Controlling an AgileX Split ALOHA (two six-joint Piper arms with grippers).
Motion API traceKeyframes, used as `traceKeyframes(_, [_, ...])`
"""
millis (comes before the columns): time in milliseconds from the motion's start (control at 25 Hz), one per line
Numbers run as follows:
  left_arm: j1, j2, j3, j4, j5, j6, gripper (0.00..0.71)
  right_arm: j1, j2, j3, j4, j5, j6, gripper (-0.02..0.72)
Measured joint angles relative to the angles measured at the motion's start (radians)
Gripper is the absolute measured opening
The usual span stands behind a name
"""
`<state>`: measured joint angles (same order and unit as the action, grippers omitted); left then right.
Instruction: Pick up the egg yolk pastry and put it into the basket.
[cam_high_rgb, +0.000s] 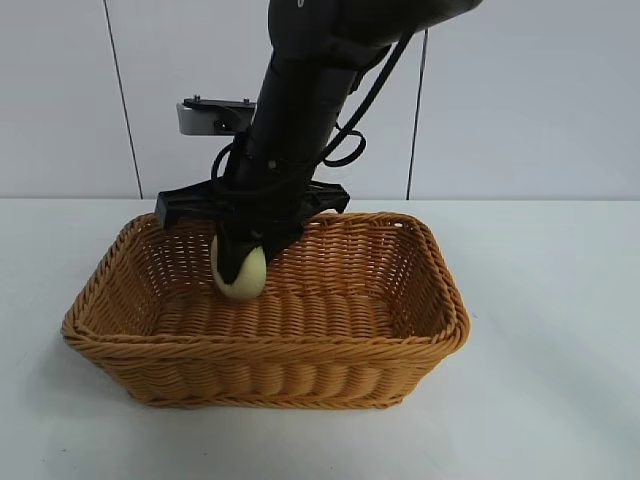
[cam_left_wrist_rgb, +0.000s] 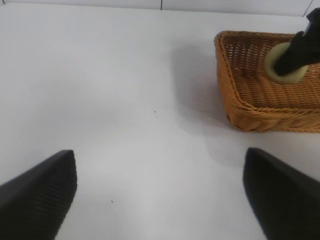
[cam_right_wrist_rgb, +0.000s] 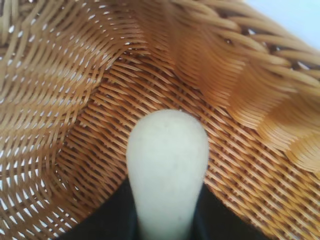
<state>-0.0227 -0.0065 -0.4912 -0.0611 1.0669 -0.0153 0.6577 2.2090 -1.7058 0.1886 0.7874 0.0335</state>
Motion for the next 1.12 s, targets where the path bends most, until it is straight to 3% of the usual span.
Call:
traceKeyframes(160, [0.000, 0.000, 0.000, 0.000, 0.000, 0.000, 0.696, 0.000, -0.027, -0.002, -0.032, 0.056, 0.000, 0.687])
traceKeyframes(280, [0.000, 0.000, 0.000, 0.000, 0.000, 0.000, 0.696, 0.000, -0.058, -0.039, -0.093, 0.127, 0.006, 0.690])
traceKeyframes(440, [0.000, 0.000, 0.000, 0.000, 0.000, 0.000, 0.696, -0.008, -0.072, -0.143, -0.201, 0.287, 0.041, 0.695])
traceKeyframes(560, [0.000, 0.000, 0.000, 0.000, 0.000, 0.000, 0.696, -0.030, -0.072, -0.189, -0.228, 0.334, 0.046, 0.695])
traceKeyframes(760, [0.000, 0.000, 0.000, 0.000, 0.000, 0.000, 0.696, -0.180, -0.072, -0.263, -0.244, 0.363, 0.049, 0.695])
traceKeyframes(1120, [0.000, 0.000, 0.000, 0.000, 0.000, 0.000, 0.696, -0.553, -0.072, -0.263, -0.264, 0.369, 0.030, 0.695])
